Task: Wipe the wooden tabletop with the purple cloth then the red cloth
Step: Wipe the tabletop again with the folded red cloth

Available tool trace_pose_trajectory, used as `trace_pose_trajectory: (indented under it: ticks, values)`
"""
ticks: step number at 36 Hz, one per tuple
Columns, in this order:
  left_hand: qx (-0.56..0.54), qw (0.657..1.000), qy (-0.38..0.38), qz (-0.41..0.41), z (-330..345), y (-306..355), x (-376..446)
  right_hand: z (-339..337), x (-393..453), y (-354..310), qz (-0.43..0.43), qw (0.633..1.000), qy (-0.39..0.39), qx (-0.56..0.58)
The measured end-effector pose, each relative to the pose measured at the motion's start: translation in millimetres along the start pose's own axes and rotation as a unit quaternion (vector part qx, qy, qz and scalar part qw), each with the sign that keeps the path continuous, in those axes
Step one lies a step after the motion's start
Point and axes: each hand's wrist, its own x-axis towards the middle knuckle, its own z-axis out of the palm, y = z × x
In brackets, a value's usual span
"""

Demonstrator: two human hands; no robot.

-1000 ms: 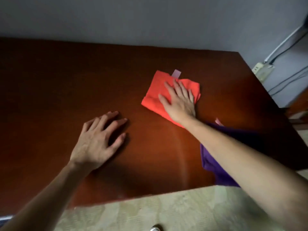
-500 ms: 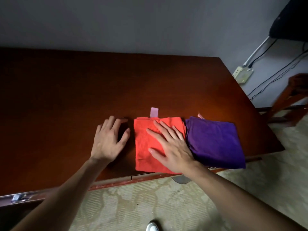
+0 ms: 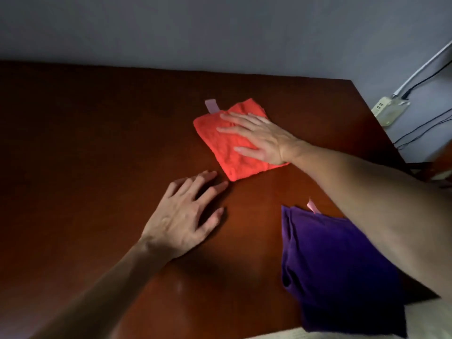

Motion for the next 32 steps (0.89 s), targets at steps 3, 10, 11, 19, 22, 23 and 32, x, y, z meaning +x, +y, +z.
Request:
trace_pose_trajectory:
  ticks: [3, 10, 11, 19, 22, 23, 32]
  values:
    - [-0.003, 1.000, -0.023, -0.006, -1.5, -0.5, -0.6, -7.0, 17.9, 38.5, 0.002, 1.000, 0.002, -0.005]
    - [-0.007, 0.999, -0.039, -0.021, -1.5, -0.5, 2.1, -17.0, 54.1, 106.6, -0.001, 1.000, 0.001, -0.004]
    - [-0.007, 0.999, -0.039, -0.022, -1.4, -0.6, 2.0, -17.9, 56.6, 112.6, -0.003, 1.000, 0.000, -0.005]
    - [0.002, 0.998, -0.046, -0.030, -4.7, 1.0, 1.9, -14.5, 53.4, 120.1, 0.083, 0.995, 0.033, 0.047]
    - [0.006, 0.999, -0.044, -0.031, -4.1, 1.3, 2.2, -8.8, 42.4, 110.9, 0.170, 0.980, 0.069, 0.071]
    - [0.007, 0.999, -0.042, -0.031, -3.8, 1.2, 2.0, -6.2, 37.8, 106.1, 0.205, 0.972, 0.081, 0.076]
    - [0.022, 0.999, -0.032, -0.037, -2.9, 4.9, -0.2, 10.7, -61.9, 31.1, 0.337, 0.932, 0.113, 0.077]
